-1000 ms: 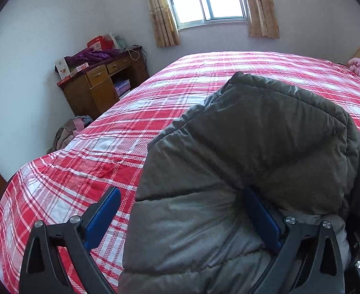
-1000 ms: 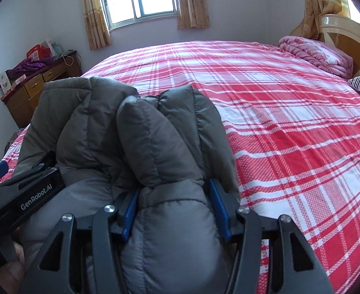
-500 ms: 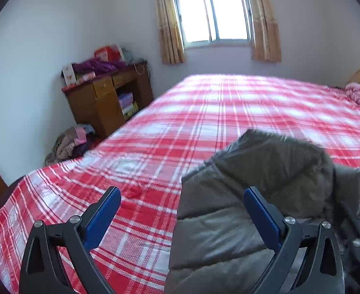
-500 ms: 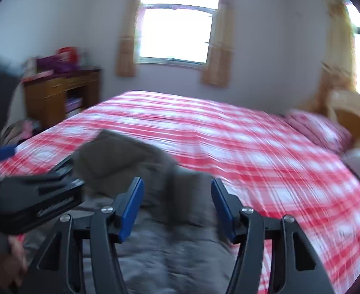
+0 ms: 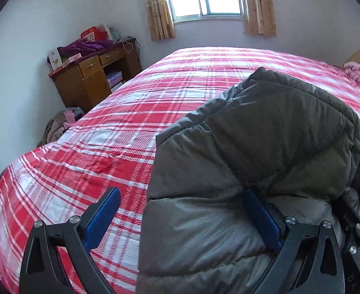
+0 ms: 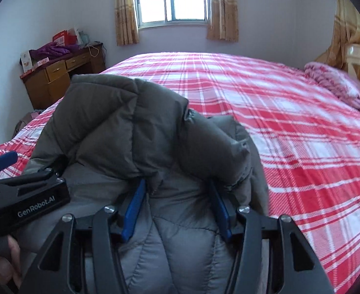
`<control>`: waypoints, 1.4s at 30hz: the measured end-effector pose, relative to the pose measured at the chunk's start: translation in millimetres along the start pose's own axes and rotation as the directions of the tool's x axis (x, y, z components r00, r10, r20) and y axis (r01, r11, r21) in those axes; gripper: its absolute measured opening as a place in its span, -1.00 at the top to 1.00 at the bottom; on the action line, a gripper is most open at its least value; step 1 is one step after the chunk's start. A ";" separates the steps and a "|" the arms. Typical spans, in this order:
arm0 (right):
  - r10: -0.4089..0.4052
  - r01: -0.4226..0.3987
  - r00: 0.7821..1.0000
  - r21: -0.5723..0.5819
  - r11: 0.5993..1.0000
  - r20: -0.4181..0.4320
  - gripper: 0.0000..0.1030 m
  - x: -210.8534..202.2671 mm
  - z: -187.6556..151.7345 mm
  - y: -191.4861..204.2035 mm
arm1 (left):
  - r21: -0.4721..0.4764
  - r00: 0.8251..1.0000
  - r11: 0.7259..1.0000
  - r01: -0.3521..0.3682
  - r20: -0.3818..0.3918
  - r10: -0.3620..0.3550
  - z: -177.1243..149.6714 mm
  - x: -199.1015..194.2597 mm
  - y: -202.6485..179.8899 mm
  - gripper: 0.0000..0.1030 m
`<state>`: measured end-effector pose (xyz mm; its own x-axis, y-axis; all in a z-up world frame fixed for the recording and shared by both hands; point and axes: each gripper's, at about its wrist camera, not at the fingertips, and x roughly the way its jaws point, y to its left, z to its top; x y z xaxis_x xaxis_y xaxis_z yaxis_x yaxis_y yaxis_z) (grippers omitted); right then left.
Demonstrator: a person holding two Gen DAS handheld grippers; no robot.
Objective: Fold large clothes
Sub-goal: 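Hold the jacket bundle with the right gripper and lift it slightly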
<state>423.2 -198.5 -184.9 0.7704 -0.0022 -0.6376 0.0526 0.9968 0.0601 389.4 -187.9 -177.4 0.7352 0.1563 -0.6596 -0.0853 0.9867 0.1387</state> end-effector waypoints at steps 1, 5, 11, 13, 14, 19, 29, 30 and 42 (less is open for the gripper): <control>0.003 -0.003 1.000 0.003 1.000 -0.001 -0.08 -3.4 -2.7 1.7 | -0.008 1.000 1.000 0.005 0.002 -0.005 -1.3 1.2 0.8 -0.96; 0.015 -0.014 1.000 0.013 1.000 -0.025 -0.09 -0.4 -3.3 4.7 | -0.003 1.000 1.000 -0.004 -0.004 0.004 -1.7 4.8 -2.6 -0.98; 0.016 -0.015 0.999 0.025 1.000 -0.048 -0.09 3.2 -5.3 3.5 | 0.013 1.000 1.000 -0.019 -0.011 0.019 -2.3 7.5 -7.8 -0.98; 0.013 -0.012 0.998 0.024 1.000 -0.054 -0.09 4.2 -4.7 5.0 | 0.014 1.000 1.000 -0.019 -0.014 0.019 -3.0 7.9 -7.8 -0.98; 0.014 -0.012 0.998 0.025 1.000 -0.057 -0.09 4.4 -4.3 4.8 | 0.014 1.000 1.000 -0.020 -0.015 0.021 -3.2 8.3 -8.0 -0.98; 0.015 -0.013 0.998 0.026 1.000 -0.069 -0.10 6.6 -3.8 5.0 | 0.020 0.999 0.999 -0.032 -0.012 0.032 -3.9 9.4 -9.2 -0.98; 0.003 -0.001 0.996 0.018 1.000 -0.092 -0.13 12.4 -2.8 7.5 | 0.036 0.998 0.998 -0.041 -0.036 0.043 -3.7 13.1 -14.9 -0.98; 0.003 -0.001 0.996 0.017 1.000 -0.093 -0.13 12.8 -3.1 7.2 | 0.037 0.998 0.998 -0.041 -0.038 0.042 -3.7 13.7 -14.6 -0.98; 0.003 -0.001 0.995 0.019 1.000 -0.102 -0.14 16.5 -1.5 8.0 | 0.043 0.998 0.998 -0.046 -0.044 0.047 -3.5 17.2 -14.0 -0.98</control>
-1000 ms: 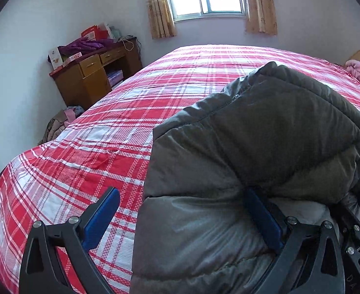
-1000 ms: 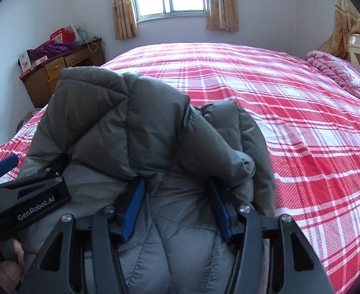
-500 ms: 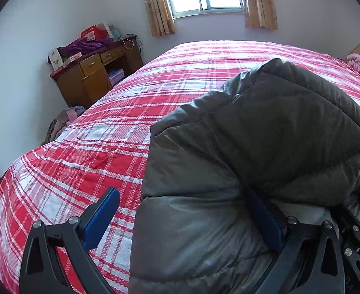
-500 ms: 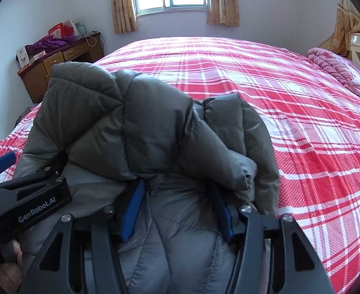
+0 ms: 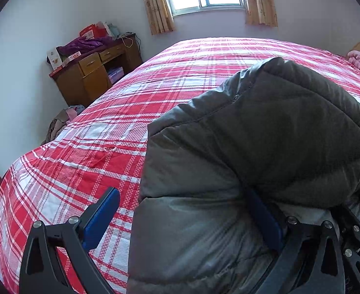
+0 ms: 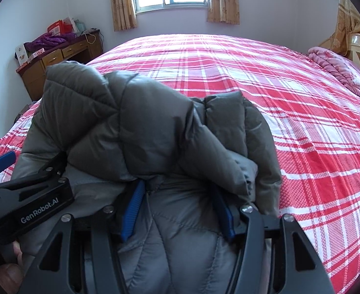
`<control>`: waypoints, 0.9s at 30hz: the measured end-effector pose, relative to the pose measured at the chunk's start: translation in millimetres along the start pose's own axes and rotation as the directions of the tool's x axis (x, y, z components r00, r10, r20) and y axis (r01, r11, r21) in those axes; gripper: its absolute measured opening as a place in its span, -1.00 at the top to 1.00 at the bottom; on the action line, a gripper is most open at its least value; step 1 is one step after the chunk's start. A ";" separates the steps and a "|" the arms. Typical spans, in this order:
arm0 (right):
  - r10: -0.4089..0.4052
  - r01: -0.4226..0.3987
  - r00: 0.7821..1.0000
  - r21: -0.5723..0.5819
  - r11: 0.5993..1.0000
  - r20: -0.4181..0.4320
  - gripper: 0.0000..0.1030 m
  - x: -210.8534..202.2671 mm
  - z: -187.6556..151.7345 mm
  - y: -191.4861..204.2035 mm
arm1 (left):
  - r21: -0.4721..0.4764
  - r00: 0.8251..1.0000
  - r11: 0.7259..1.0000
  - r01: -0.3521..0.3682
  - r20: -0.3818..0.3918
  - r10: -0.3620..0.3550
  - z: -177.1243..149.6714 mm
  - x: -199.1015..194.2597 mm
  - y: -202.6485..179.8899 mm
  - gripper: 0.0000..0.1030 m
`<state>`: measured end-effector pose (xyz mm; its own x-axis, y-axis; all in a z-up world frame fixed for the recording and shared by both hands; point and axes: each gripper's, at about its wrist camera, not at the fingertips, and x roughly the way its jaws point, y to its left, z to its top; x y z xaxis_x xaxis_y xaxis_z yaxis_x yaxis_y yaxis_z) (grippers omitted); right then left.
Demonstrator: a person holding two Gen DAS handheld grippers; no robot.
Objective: Fold large clothes
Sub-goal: 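Hold the jacket bundle with the right gripper and lift it slightly, then grasp the grey jacket bundle with the left gripper while the right gripper holds it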
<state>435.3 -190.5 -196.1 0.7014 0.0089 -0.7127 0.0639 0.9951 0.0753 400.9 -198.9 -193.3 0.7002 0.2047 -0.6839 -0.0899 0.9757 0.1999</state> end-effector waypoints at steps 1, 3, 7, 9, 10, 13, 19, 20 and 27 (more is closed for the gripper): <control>0.001 -0.001 1.000 0.001 1.000 0.000 -0.14 0.2 0.1 -0.2 | 0.000 1.000 1.000 0.000 0.000 0.000 0.0 0.2 0.0 -0.98; 0.001 -0.001 1.000 0.001 1.000 0.000 -0.14 0.6 0.2 -0.1 | 0.000 1.000 1.000 0.000 0.000 0.000 -0.1 0.3 -0.2 -0.98; 0.000 0.000 1.000 0.000 1.000 0.000 -0.14 1.2 0.7 -0.2 | 0.002 1.000 1.000 -0.001 -0.001 0.001 0.1 0.2 -0.7 -0.98; 0.000 0.000 1.000 -0.001 1.000 0.000 -0.14 1.2 0.6 -0.3 | 0.003 1.000 1.000 0.015 -0.011 -0.015 0.8 -0.8 1.0 -0.98; 0.002 -0.002 1.000 -0.001 1.000 -0.001 -0.14 0.9 0.6 -0.4 | 0.010 0.999 0.999 0.042 -0.027 -0.042 1.9 -3.9 5.2 -0.98; 0.004 -0.004 1.000 -0.026 1.000 0.007 -0.18 -8.0 -0.1 0.6 | 0.010 0.997 0.997 0.076 0.001 -0.076 -1.7 -33.3 33.6 -0.98; -0.029 0.017 0.991 0.086 0.996 0.130 -0.61 -56.7 -31.1 -26.8 | -0.011 0.989 0.989 0.145 0.009 -0.145 -39.2 -51.3 79.1 -0.98; -0.028 0.014 0.991 0.113 0.994 0.131 -0.61 -58.2 -37.8 -31.9 | -0.019 0.987 0.987 0.159 -0.002 -0.160 -43.6 -47.7 80.4 -0.98; 0.066 -0.078 0.996 0.200 0.977 0.067 -0.67 -41.0 -49.7 -45.2 | 0.026 0.985 0.984 0.174 -0.001 -0.174 -49.6 -39.3 64.1 -0.98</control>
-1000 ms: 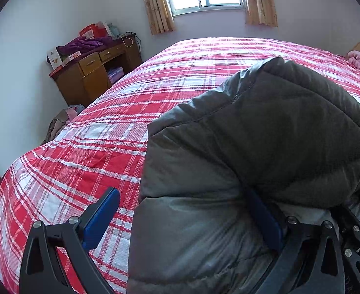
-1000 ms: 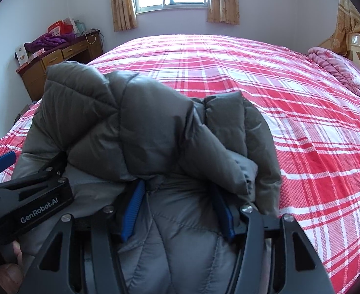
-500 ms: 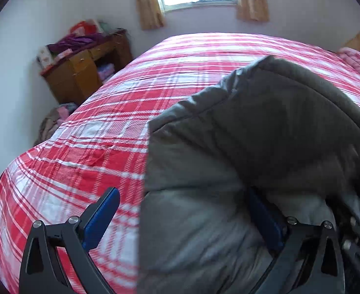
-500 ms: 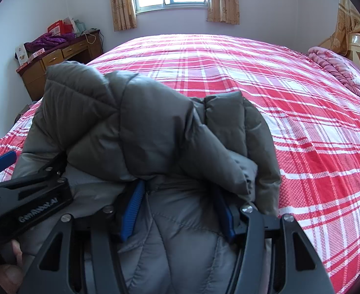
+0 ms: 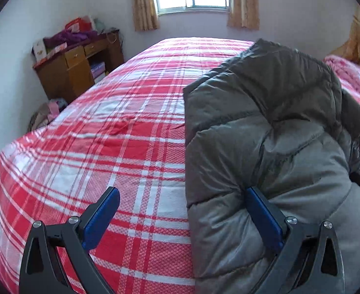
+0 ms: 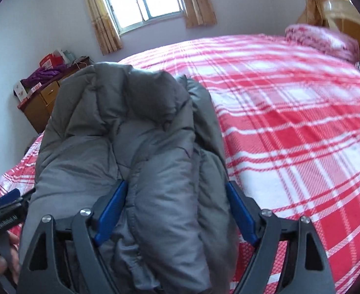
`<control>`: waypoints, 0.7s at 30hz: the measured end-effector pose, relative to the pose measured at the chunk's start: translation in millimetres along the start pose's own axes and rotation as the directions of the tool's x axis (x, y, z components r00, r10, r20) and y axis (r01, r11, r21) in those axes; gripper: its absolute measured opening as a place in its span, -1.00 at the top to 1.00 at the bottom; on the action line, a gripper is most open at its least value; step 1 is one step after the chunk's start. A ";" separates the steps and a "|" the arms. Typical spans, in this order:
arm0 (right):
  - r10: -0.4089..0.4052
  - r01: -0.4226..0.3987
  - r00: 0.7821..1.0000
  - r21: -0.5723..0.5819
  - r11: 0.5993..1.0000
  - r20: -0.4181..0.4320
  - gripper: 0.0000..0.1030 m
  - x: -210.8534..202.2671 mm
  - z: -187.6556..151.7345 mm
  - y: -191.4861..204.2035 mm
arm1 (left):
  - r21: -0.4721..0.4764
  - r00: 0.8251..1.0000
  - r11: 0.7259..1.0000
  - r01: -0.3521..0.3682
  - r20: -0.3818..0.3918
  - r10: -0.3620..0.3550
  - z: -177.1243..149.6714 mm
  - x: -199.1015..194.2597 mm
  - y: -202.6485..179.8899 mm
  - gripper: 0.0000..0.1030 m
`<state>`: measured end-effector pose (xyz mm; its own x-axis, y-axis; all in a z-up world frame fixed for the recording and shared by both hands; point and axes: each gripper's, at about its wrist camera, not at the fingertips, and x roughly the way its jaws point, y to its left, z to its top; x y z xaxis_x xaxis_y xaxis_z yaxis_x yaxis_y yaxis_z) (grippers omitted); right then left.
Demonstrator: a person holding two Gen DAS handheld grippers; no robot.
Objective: Fold large clothes
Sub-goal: 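Grasp the grey jacket bundle with the left gripper while the right gripper holds it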
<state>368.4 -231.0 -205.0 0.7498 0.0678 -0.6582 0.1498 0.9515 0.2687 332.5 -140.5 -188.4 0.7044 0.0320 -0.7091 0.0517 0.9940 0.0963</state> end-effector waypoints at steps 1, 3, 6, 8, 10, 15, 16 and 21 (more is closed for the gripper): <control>0.020 -0.020 1.000 0.023 1.000 -0.017 -0.68 3.8 -0.3 -4.6 | 0.011 1.000 1.000 0.001 0.003 -0.001 -1.2 1.2 -1.4 -0.98; 0.086 -0.082 0.995 0.093 0.992 -0.042 -0.72 11.4 -2.5 -19.6 | 0.018 1.000 1.000 0.015 0.002 -0.015 -2.5 6.2 -1.5 -0.98; 0.110 -0.107 0.993 0.078 0.991 -0.041 -0.54 9.9 -3.6 -14.2 | -0.023 0.998 0.998 0.056 -0.010 -0.057 -5.5 12.1 3.5 -0.98; 0.150 -0.149 0.988 0.044 0.988 -0.035 -0.42 7.9 -7.8 -7.8 | -0.038 0.997 0.996 0.075 -0.012 -0.076 -7.9 12.7 5.2 -0.98; 0.150 -0.148 0.988 0.039 0.988 -0.046 -0.43 8.8 -9.5 -5.2 | -0.041 0.995 0.995 0.092 -0.021 -0.093 -8.2 14.0 3.7 -0.98; 0.167 -0.164 0.983 0.051 0.985 -0.072 -0.55 18.1 -6.0 -6.3 | -0.024 0.992 0.992 0.122 -0.027 -0.123 -8.8 16.1 -1.7 -0.97; 0.172 -0.169 0.982 0.053 0.984 -0.072 -0.54 18.3 -6.2 -6.7 | -0.024 0.990 0.991 0.134 -0.027 -0.135 -9.4 15.9 -1.4 -0.96; 0.205 -0.200 0.977 0.075 0.977 -0.061 -0.47 20.6 -3.8 -14.8 | -0.033 0.982 0.982 0.188 -0.025 -0.188 -9.1 15.9 -2.1 -0.84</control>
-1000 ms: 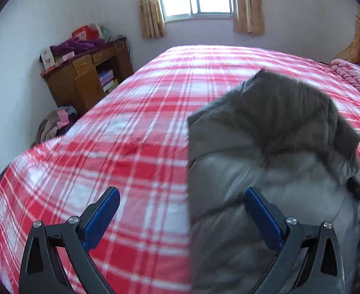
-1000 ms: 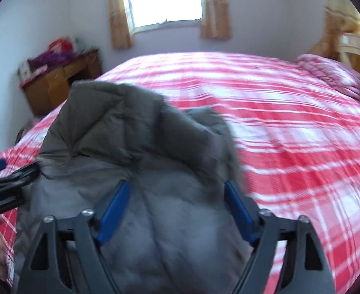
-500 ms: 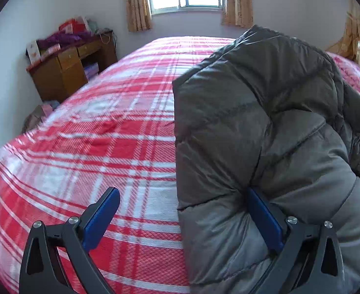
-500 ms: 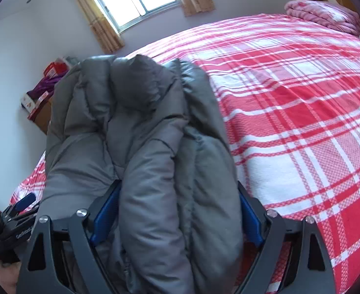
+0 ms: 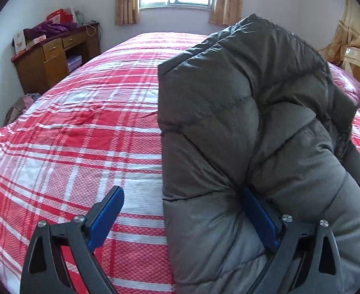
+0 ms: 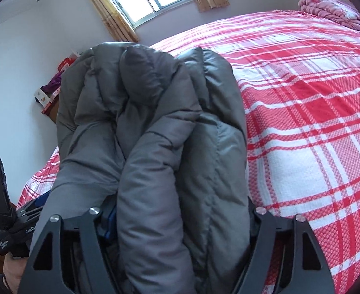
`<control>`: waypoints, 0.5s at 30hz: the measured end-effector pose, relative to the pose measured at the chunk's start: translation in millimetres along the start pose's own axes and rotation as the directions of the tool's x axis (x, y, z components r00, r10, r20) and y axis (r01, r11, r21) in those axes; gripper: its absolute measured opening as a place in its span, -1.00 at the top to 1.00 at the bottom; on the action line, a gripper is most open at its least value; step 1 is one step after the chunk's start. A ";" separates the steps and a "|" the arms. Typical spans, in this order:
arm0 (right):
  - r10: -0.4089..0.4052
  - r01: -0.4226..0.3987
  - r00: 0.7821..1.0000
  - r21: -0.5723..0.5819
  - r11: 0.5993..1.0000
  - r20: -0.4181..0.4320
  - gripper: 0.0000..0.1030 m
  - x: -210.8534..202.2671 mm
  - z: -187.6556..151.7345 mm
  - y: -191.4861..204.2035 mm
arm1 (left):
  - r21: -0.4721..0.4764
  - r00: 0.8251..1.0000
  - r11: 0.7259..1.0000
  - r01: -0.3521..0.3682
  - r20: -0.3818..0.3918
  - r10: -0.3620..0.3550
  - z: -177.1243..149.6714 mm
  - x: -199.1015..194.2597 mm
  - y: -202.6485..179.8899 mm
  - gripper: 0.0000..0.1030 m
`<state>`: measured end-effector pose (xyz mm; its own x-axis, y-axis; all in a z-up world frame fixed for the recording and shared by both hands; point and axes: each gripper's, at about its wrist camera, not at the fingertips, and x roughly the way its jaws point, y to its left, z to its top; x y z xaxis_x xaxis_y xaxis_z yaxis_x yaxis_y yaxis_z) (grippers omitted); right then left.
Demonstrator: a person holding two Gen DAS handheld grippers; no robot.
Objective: Fold large clothes
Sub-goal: 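Grasp the grey jacket bundle with the left gripper while the right gripper holds it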
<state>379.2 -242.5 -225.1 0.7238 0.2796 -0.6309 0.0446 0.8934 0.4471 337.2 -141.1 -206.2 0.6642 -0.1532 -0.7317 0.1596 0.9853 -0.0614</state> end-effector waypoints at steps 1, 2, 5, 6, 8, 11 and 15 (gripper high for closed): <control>0.000 0.000 1.000 0.002 1.000 -0.002 -0.48 0.2 0.3 -1.7 | 0.000 1.000 1.000 0.016 -0.002 -0.016 0.0 0.2 -0.1 -0.80; 0.002 -0.002 1.000 0.001 1.000 -0.002 -0.52 0.6 0.4 -1.8 | 0.001 1.000 1.000 0.028 -0.001 -0.028 -0.3 0.0 -1.1 -0.78; 0.000 0.000 1.000 -0.005 1.000 -0.005 -0.53 2.0 1.2 -2.3 | 0.037 0.995 0.995 0.095 0.018 -0.095 -3.4 -6.4 -7.7 -0.27; 0.002 -0.002 1.000 -0.006 1.000 -0.005 -0.50 1.0 0.6 -3.6 | 0.066 0.996 0.994 0.083 0.031 -0.085 -5.2 -9.2 -14.1 -0.21; 0.006 -0.006 1.000 -0.003 1.000 0.001 -0.48 -0.8 -1.0 -5.1 | 0.066 0.997 0.995 0.069 0.033 -0.071 -5.3 -9.5 -19.8 -0.21; 0.013 -0.013 1.000 0.001 1.000 0.002 -0.48 -0.6 -2.6 -6.2 | -0.015 0.996 0.996 0.092 0.012 -0.092 -3.6 -5.9 -11.3 -0.33; 0.018 -0.018 1.000 0.001 1.000 0.009 -0.49 -2.8 -5.4 -7.9 | -0.130 0.990 0.983 0.131 -0.029 -0.135 -3.9 -1.9 8.5 -0.63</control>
<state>373.1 -248.5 -230.3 0.7306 0.2923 -0.6171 0.0322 0.8880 0.4587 334.4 -132.1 -208.0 0.6147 -0.2830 -0.7363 0.1490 0.9583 -0.2439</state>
